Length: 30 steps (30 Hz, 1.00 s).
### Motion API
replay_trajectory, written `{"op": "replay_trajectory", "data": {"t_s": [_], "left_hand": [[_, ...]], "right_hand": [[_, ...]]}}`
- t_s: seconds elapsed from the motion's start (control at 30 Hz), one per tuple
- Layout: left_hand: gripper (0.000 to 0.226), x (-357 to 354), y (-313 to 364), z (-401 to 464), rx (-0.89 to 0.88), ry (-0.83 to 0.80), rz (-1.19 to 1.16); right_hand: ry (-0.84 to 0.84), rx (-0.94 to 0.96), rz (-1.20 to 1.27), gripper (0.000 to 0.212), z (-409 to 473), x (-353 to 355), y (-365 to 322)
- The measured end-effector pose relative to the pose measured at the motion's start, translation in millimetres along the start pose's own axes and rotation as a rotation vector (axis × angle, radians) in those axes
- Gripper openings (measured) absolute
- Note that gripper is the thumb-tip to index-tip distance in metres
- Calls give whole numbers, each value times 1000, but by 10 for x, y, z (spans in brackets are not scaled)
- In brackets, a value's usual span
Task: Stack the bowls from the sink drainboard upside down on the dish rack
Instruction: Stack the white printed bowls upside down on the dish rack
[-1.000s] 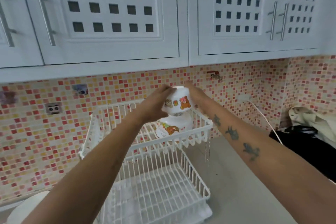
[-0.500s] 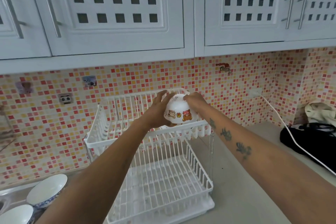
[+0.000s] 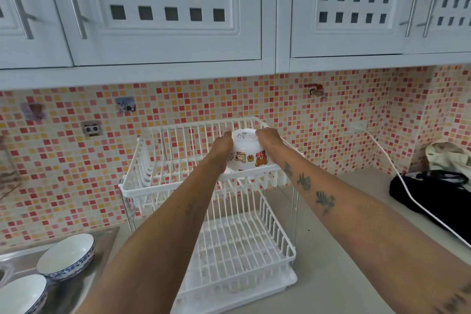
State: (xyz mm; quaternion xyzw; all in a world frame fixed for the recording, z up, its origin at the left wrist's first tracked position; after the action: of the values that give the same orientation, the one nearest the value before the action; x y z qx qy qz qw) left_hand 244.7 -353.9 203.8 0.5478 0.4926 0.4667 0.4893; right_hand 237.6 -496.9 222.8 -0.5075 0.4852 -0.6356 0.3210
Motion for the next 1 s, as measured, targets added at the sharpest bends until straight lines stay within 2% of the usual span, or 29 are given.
{"op": "replay_trajectory", "data": {"t_s": [0.17,0.33,0.43,0.57,0.67,0.83,1.0], "left_hand": [[51,-30,12,9,-32,-2,36],[48,-21,-15,82,-31,11,106],[47,-11,-20,79,-14,6,103],[48,18,-5,72,-2,-25,55],[53,73,42,133,-42,5,86],[52,34,27,119,-61,-28,149],[56,22,20,11,-52,-52,96]], "right_hand": [[-24,-14,55,46,26,-8,28],[-22,33,-115,31,41,-23,-6],[-37,35,-144,33,40,-40,-9],[31,81,-63,48,21,22,-37],[49,153,-87,48,-75,40,-94],[-8,139,-161,48,-62,-10,-73],[39,118,-67,48,89,26,-36]]}}
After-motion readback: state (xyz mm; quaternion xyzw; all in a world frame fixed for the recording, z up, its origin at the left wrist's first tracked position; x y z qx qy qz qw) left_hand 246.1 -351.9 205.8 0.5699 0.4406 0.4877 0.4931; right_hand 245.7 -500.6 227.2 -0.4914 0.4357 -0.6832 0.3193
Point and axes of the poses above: each hand's wrist, its own z-axis towards the middle knuckle, its own x-axis out of the back of the hand, y = z × x, the point moved 7 cm from there along z, towards the middle knuckle, and after that the axes turned 2 degrees about -y, right-handed, at the moved point
